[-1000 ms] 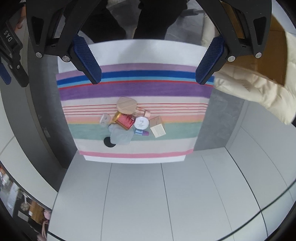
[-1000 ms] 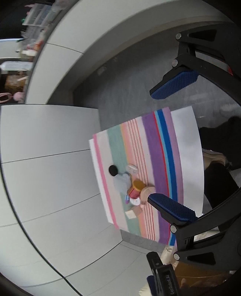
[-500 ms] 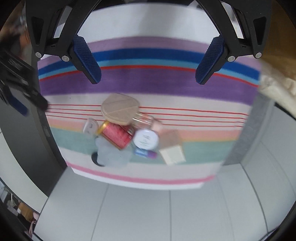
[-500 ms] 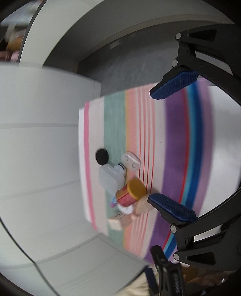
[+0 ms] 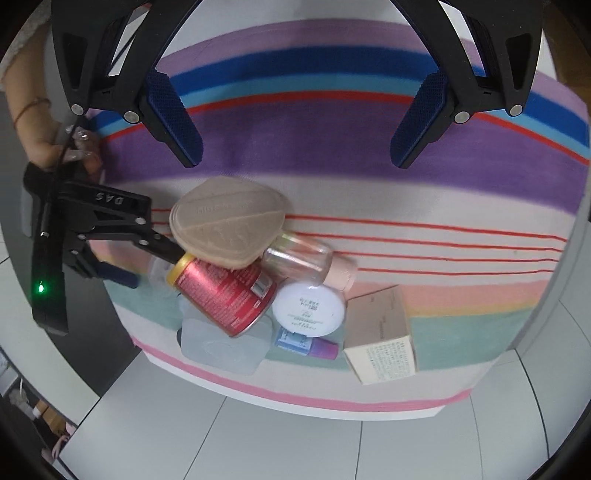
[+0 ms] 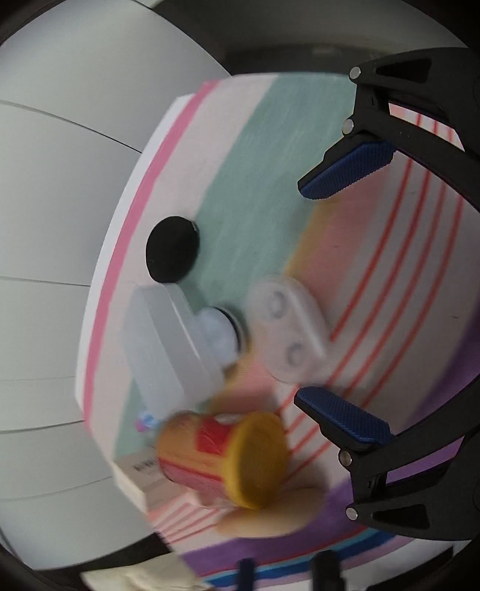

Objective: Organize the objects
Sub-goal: 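Grasp the clear lens case with the right tool while the left tool grasps the beige puff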

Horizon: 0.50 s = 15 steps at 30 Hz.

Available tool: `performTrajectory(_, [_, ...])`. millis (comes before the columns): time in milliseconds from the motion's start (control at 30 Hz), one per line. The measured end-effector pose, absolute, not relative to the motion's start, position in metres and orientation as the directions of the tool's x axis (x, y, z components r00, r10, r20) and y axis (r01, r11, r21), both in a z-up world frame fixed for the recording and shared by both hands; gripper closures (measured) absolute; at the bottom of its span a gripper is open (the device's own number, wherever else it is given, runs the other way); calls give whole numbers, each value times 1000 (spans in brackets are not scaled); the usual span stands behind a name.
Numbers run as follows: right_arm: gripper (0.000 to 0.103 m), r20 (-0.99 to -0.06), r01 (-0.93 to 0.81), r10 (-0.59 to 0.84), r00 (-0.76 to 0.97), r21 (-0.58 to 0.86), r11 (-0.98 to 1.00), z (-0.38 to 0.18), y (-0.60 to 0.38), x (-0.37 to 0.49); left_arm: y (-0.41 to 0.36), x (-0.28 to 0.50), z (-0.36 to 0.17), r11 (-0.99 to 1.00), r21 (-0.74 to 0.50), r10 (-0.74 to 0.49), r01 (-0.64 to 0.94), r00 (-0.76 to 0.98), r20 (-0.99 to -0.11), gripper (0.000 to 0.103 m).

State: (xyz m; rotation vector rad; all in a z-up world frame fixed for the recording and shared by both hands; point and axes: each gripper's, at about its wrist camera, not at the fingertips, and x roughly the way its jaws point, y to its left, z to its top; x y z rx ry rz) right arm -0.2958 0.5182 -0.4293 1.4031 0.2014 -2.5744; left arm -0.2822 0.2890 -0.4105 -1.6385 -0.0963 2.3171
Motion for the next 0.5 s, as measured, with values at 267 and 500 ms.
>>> performTrajectory(267, [43, -821, 157, -134, -555, 55, -986, -419, 527, -288, 328, -300, -418, -938, -231, 304, -261, -290, -908, 1])
performTrajectory(500, [43, -807, -62, -134, -576, 207, -976, -402, 562, -242, 333, -297, -421, -923, -267, 347, -275, -304, -887, 37])
